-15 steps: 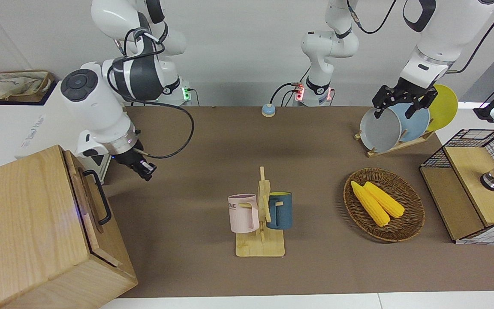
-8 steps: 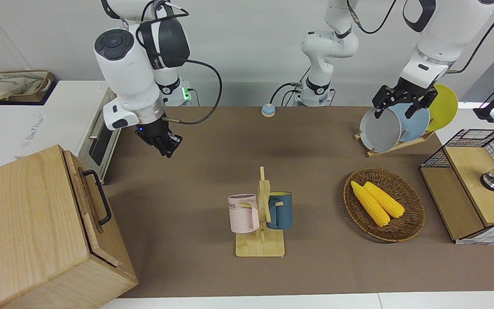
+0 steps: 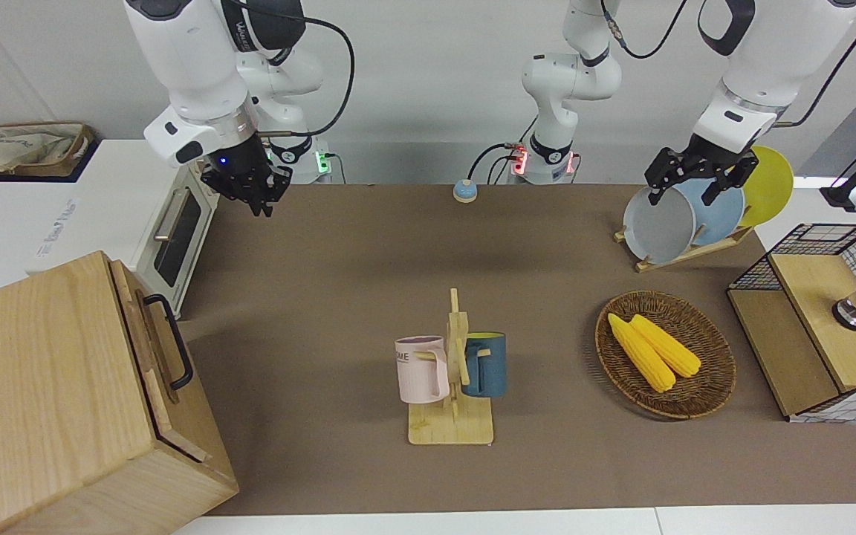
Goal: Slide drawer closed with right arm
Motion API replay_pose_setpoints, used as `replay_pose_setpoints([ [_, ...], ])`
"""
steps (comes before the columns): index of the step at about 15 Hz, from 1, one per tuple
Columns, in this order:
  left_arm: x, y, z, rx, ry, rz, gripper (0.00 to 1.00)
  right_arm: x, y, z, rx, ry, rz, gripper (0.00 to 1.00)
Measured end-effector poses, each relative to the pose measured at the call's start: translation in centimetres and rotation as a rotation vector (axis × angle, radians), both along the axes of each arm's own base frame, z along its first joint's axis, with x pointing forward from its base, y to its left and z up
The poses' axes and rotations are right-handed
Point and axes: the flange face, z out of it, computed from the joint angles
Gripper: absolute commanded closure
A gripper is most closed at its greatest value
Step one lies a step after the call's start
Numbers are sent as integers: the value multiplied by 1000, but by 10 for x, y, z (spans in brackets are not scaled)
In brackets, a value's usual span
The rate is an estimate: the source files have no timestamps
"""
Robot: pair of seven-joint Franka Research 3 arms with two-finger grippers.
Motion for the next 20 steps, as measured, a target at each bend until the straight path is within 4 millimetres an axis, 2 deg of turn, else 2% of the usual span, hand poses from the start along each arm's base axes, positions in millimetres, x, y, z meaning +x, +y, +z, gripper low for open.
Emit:
replay_pose_setpoints([
  [3,0,0,0,0,0,0,5,-16,-22,9,2,-2,64,1000],
  [6,0,0,0,0,0,0,5,-28,-29,19,5,-12,100,1000],
  [7,0,0,0,0,0,0,2,-31,-29,21,5,-14,101,943],
  [9,0,0,0,0,0,0,2,-34,-29,25,5,-15,101,342],
  [10,0,0,0,0,0,0,5,-35,-29,25,5,-15,101,4],
  [20,0,0,0,0,0,0,2,-34,-37,23,-27,-13,59,15],
])
